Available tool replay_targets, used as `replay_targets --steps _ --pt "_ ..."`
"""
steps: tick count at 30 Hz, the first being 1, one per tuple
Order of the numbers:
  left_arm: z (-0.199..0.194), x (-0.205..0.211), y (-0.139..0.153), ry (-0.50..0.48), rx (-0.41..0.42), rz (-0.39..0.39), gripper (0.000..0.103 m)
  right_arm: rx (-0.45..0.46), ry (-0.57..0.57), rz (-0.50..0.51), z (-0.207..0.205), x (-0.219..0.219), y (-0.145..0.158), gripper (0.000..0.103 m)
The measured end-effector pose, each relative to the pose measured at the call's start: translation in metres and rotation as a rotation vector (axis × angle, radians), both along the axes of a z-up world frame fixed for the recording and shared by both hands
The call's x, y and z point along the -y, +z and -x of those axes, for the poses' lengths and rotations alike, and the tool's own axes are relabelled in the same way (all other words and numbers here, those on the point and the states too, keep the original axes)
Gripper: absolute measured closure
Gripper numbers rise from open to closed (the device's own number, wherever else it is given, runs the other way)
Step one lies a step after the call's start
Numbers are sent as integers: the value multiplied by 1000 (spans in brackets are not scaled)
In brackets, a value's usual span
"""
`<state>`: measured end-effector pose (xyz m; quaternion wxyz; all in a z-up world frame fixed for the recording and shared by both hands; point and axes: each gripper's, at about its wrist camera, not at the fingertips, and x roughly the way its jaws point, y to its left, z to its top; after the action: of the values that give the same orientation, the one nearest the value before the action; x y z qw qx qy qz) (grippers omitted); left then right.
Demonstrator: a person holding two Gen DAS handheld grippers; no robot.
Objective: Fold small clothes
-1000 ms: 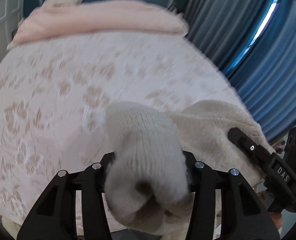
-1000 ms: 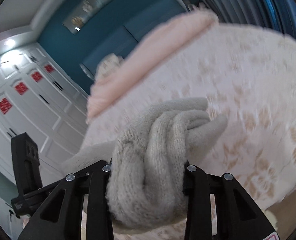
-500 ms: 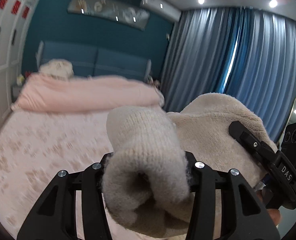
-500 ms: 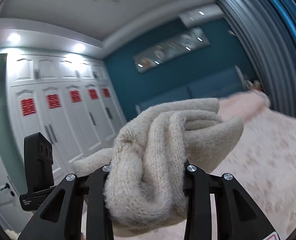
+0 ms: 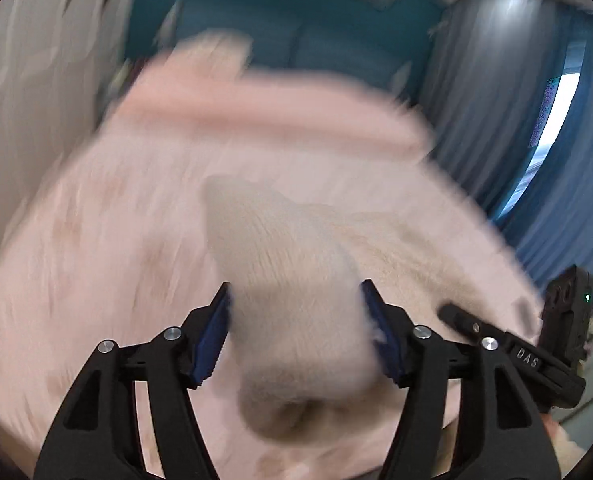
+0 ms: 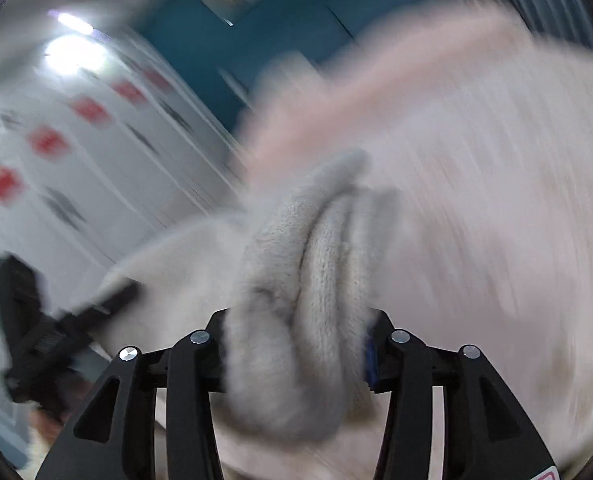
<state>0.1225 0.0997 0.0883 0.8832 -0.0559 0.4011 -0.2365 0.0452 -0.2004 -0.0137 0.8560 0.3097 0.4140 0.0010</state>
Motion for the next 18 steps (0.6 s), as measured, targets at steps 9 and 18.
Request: replay_targets --steps 9,18 --pt "-6 -55 -95 195 -227 112 15 -60 -71 -9 -3 37 -17 23" --pt "-73 -42 -165 230 -494 153 21 -237 -9 -173 -74 1 -87 43"
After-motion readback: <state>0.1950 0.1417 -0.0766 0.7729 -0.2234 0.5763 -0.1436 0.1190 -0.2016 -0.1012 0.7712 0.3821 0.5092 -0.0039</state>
